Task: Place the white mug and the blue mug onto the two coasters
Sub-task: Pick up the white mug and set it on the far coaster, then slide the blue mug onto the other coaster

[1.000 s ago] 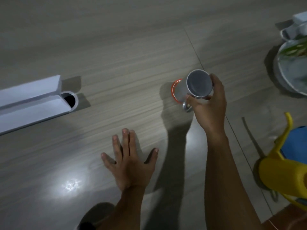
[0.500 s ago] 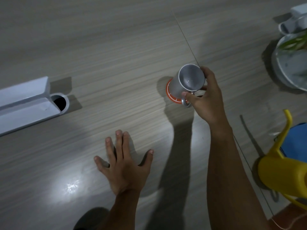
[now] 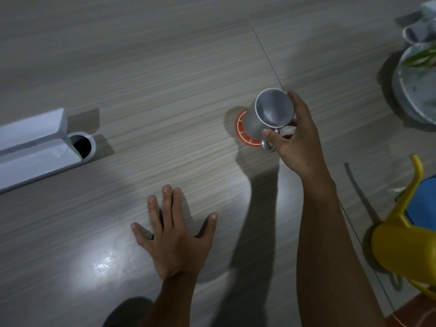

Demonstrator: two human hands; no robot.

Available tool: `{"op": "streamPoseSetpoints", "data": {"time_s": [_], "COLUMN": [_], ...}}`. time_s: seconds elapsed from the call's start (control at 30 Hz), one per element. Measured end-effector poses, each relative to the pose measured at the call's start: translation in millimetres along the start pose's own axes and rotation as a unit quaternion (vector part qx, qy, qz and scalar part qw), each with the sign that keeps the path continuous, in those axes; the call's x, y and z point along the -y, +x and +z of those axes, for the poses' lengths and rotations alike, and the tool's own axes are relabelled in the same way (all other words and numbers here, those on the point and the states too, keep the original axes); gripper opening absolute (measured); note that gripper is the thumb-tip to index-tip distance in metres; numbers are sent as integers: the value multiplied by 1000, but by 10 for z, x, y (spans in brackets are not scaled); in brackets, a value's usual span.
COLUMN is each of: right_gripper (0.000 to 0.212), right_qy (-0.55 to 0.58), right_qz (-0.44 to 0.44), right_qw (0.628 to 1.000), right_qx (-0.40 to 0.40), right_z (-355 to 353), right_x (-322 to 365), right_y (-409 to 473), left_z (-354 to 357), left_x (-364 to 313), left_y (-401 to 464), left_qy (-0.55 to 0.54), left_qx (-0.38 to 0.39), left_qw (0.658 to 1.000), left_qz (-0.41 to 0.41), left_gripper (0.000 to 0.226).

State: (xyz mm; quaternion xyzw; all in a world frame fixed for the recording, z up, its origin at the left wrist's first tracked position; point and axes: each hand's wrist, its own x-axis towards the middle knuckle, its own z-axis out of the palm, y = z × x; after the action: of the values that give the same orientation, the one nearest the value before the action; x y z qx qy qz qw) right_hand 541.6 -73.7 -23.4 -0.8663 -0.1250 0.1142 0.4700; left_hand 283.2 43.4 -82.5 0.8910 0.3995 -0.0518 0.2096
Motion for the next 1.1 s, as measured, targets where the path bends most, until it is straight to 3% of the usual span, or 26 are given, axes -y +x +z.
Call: {"op": "streamPoseSetpoints", "data": {"time_s": [0.47,0.6,0.67,0.9,1.1], "right_gripper": [91,74,64,49,44], "right_qy": [-12,-48,-72,-108,-183], "right_qz": [23,19,13,49,-10], "right_qw": [1000,995,993,990,967], "right_qx": [-6,-89,-92,81,176], "right_z": [-30,38,91,207,346], "right_x": [-1,-23,-17,-22,-272], "right_y": [-134,-546,-883,-2271,-3124], "left_z": [-1,-32,-46,-19,29], "left_x": [9,43,40,307,696], "left_y": [-5,-24,-45,-475,-1487], "left_qy": [3,-7,-4,-2,-8], "left_qx": [15,19,13,37,57], "left_qw": [1000,1000,1000,996,989], "left_qz": [2,14,20,86,137], "left_gripper": [96,96,95,84,74]}}
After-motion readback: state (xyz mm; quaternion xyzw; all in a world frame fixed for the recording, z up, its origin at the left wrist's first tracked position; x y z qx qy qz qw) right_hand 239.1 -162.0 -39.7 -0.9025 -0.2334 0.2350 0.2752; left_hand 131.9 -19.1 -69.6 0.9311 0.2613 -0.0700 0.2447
